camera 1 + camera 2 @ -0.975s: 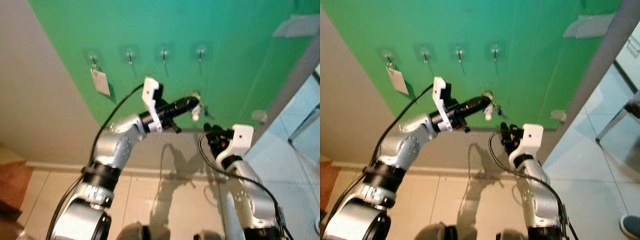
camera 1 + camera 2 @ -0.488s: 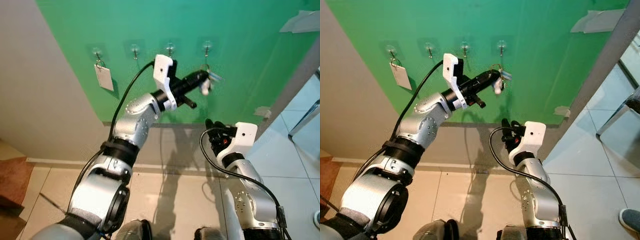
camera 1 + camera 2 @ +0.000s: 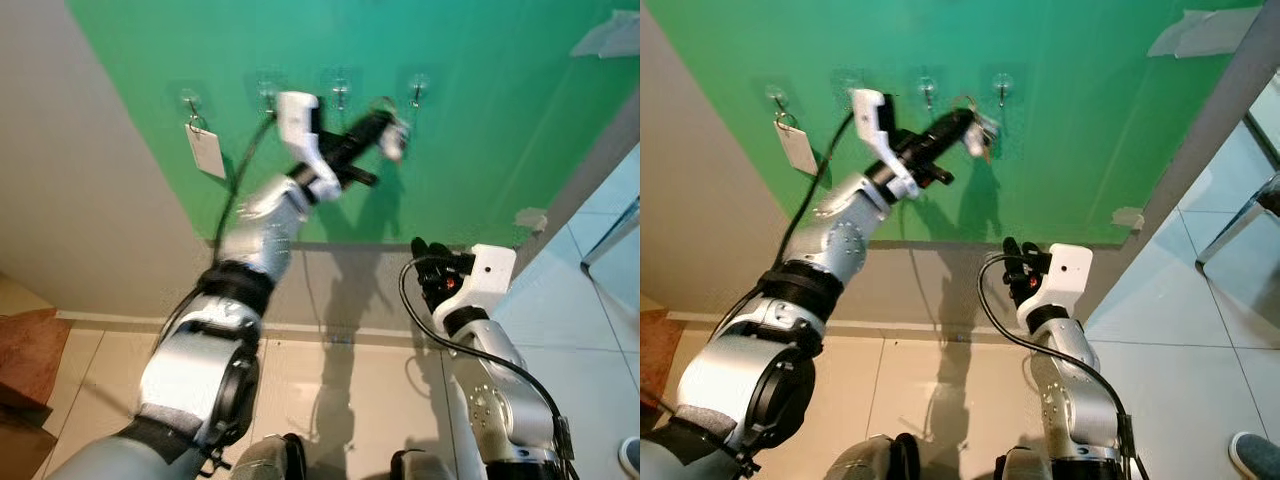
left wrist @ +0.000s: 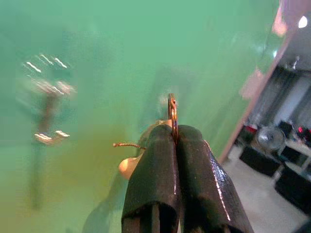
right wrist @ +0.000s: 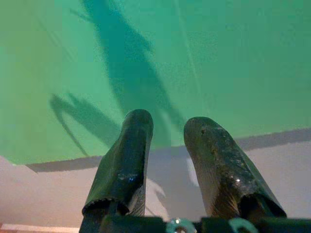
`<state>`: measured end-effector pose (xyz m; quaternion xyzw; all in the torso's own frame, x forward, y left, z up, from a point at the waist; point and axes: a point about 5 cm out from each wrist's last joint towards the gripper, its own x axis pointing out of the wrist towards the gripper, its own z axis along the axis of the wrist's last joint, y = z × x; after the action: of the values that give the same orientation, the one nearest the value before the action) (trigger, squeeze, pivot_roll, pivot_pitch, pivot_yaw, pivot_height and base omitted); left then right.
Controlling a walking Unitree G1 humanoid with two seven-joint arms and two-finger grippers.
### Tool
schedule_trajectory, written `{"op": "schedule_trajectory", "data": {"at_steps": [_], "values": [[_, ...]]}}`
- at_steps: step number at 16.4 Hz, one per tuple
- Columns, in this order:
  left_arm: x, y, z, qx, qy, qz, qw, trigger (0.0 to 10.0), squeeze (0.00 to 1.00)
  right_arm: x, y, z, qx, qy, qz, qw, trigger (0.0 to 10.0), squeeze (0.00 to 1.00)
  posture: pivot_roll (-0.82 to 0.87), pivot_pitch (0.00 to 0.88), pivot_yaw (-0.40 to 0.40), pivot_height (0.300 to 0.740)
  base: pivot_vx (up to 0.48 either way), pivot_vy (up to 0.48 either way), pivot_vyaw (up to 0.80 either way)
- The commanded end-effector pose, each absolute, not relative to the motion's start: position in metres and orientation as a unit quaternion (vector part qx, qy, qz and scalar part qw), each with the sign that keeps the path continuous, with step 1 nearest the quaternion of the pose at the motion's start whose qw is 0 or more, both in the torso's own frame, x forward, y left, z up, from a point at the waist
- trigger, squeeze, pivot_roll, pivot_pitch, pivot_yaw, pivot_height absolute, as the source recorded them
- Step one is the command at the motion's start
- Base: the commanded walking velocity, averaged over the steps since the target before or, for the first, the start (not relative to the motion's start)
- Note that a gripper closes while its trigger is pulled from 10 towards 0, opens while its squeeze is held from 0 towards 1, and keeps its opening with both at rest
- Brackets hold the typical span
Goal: Hang keys on a hook
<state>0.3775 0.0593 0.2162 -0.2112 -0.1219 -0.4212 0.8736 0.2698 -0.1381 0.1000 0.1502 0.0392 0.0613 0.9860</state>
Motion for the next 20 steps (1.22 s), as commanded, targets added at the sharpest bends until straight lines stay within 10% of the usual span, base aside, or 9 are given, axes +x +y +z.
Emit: {"op": "schedule_trajectory", "data": {"at_steps": [1, 20], "values": [[0.372, 0.071, 0.217, -0.216, -0.141, -0.413, 0.873, 10.0, 0.0, 0.267, -0.138, 0.102, 0.154, 0.038, 0.06, 0.986, 10.0, 0.0, -0.06, 0.169, 0.099, 0.74, 0.0, 0.0, 0.0], [0.38, 0.088, 0.216, -0.228, -0.114, -0.392, 0.884, 10.0, 0.0, 0.266, -0.133, 0.104, 0.163, 0.043, 0.069, 0.983, 10.0, 0.0, -0.04, 0.197, 0.08, 0.74, 0.0, 0.0, 0.0]]}}
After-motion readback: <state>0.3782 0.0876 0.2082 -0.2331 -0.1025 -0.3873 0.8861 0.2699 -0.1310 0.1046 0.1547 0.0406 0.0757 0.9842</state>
